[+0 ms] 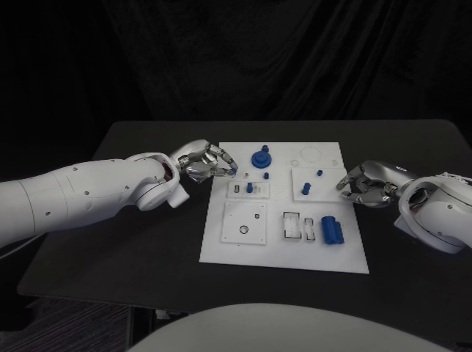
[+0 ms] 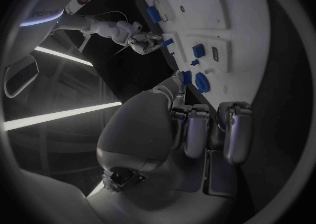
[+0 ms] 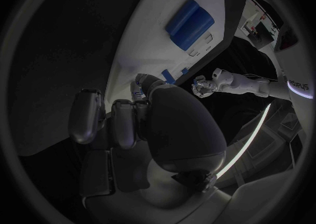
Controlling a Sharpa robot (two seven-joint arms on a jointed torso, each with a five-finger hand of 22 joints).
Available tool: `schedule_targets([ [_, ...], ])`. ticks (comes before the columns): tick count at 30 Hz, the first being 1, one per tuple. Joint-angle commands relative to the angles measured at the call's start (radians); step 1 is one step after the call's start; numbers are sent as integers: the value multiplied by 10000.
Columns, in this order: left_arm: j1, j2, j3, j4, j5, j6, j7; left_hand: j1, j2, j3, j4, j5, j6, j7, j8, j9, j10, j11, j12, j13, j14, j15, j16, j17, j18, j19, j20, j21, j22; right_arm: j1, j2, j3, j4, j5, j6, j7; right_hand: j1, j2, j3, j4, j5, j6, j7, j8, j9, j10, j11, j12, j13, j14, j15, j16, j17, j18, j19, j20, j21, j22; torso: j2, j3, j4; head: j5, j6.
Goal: Assemble the parts on the task board
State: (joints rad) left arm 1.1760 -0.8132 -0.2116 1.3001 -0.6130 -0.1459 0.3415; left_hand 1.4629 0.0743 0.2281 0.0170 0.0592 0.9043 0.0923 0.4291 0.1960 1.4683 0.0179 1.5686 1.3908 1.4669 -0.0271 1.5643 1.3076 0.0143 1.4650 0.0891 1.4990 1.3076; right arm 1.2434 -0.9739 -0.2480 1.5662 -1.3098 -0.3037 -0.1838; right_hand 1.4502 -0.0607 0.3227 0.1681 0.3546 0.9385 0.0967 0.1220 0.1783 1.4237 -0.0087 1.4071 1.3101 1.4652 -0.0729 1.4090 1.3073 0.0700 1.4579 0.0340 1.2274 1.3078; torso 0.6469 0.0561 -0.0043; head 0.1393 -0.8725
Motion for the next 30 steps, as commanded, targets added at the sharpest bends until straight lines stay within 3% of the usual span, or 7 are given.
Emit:
schedule_targets([
  [1,-54,108,7,-127,1474,885,284,105,216,-45,115,-55,-23,-75,-85,2735,1025,-107,22,1800,1039,-87,65,2632,66,539,-103,-77,2361,-21,-10,5,3,-28,82,-127,59,25,-9,-26,-50,52,1,59,15,13,50,-5,857,646,48,-44,1161,-5,-19,67,-28,1707,-4,11,-13,-1,-1],
  [5,-105,279,7,-350,1607,1163,103,135,268,-69,172,-58,-50,-107,-145,2728,1025,-141,22,1800,1039,-116,65,2632,66,535,-130,-78,2361,-23,-11,5,3,-27,93,-123,59,25,-9,-26,-50,52,1,59,15,13,50,-5,857,646,48,-44,1161,-5,-19,67,-28,1707,-6,14,0,-1,-1],
  [9,-156,501,7,-602,1670,1537,-187,167,352,-89,249,-67,-77,-136,-232,2709,1025,-171,22,1800,1039,-147,65,2632,67,528,-162,-82,2359,-24,5,5,4,-27,101,-122,60,26,-9,-27,-50,44,0,53,12,9,49,-10,852,645,48,-47,1159,-2,-23,67,-39,1704,-2,-10,10,0,-1],
  [14,-210,668,8,-759,1690,1652,-345,253,329,-109,224,-50,-41,-102,-278,2700,1025,-163,22,1800,1039,-158,65,2632,60,544,-181,-54,2369,-24,12,5,11,-27,93,-115,60,26,-9,-27,-50,44,0,53,12,9,49,-10,852,645,48,-47,1159,-2,-23,67,-39,1704,3,-24,-16,6,-1],
  [23,-408,776,8,-888,1674,1131,-437,446,213,-181,152,7,142,-39,-396,2625,1025,-66,22,1800,1039,-108,65,2632,43,581,-168,8,2388,-24,-22,5,38,-27,81,-115,60,26,-9,-27,-50,44,0,53,12,9,49,-10,852,645,48,-47,1159,-2,-23,67,-39,1704,3,-9,-15,7,-1],
  [30,-616,857,9,-1103,234,288,-77,579,55,-301,109,37,486,3,-643,2405,1025,23,22,1800,1039,-22,65,2632,19,645,-90,106,2418,-27,-48,5,57,-27,82,-110,66,30,-7,-32,-51,25,-3,38,6,14,48,-3,859,646,49,-41,1163,-3,-23,69,-38,1705,10,6,-16,47,-1],
])
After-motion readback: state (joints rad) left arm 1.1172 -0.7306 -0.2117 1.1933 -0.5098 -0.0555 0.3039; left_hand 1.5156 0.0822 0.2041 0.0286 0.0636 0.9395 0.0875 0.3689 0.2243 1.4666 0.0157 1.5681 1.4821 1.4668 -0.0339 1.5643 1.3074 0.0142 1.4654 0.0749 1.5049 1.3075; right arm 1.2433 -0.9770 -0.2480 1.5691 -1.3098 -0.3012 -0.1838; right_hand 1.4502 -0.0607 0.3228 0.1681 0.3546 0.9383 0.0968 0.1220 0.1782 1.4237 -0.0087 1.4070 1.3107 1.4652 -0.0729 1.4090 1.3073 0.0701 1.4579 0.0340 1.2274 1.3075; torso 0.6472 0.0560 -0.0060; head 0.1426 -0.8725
